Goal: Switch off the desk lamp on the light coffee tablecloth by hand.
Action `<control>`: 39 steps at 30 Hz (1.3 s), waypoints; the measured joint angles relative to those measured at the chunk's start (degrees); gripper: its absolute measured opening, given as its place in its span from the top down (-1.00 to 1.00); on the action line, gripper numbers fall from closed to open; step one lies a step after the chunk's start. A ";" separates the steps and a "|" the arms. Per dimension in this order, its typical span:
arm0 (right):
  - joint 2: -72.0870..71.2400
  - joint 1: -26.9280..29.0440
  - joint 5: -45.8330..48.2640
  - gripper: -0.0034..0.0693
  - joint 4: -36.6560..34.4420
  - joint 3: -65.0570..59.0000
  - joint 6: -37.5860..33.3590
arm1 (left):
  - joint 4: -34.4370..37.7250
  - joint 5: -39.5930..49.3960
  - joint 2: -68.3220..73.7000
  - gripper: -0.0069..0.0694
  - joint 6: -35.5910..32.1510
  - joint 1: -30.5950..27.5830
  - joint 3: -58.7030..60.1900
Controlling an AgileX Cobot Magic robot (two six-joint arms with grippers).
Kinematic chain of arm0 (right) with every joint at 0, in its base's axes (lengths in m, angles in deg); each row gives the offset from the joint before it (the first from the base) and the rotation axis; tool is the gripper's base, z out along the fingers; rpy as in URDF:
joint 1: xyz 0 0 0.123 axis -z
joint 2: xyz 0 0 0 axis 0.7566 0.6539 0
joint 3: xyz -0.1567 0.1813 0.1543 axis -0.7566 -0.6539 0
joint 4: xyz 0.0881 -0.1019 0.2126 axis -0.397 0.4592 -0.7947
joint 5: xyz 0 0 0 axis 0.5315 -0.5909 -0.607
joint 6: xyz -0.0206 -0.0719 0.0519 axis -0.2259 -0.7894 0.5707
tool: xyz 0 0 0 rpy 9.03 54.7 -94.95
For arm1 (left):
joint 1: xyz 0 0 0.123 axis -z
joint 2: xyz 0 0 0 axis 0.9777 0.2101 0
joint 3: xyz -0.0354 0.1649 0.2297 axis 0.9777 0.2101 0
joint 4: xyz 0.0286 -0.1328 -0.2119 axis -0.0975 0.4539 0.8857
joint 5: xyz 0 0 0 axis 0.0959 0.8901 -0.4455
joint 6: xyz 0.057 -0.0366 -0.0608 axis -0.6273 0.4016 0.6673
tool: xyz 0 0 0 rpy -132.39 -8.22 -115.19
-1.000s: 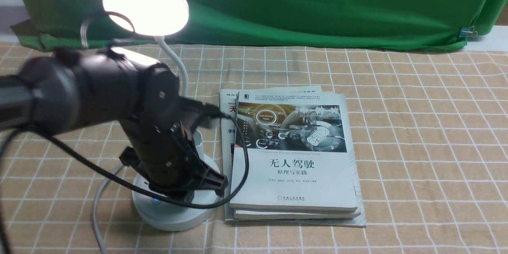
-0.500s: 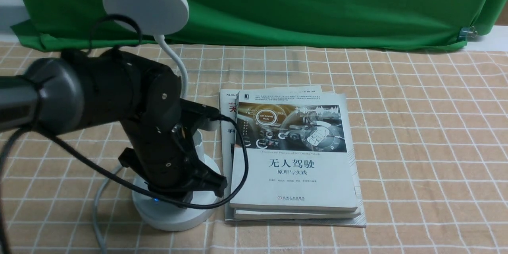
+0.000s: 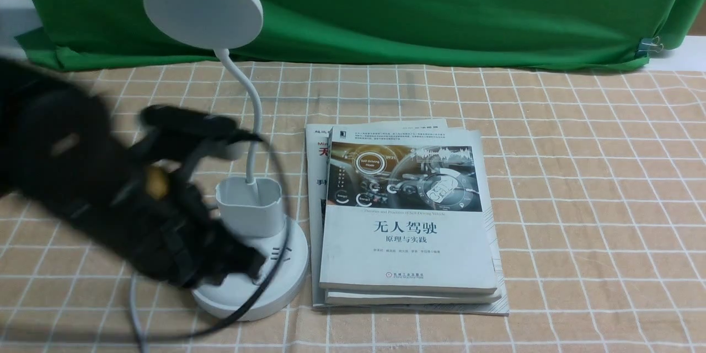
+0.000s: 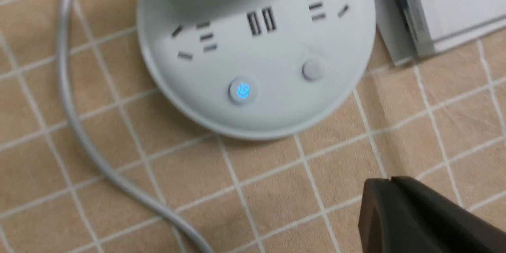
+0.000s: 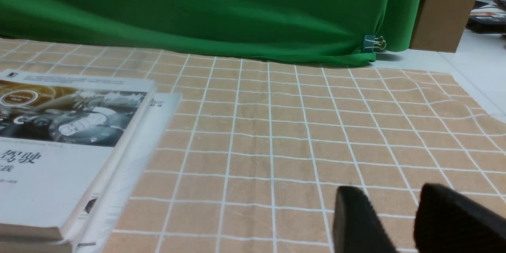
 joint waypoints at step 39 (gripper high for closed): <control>0.00 0.00 0.00 0.24 0.00 0.00 0.00 | -3.28 -40.10 -58.64 0.83 -0.49 -0.68 46.65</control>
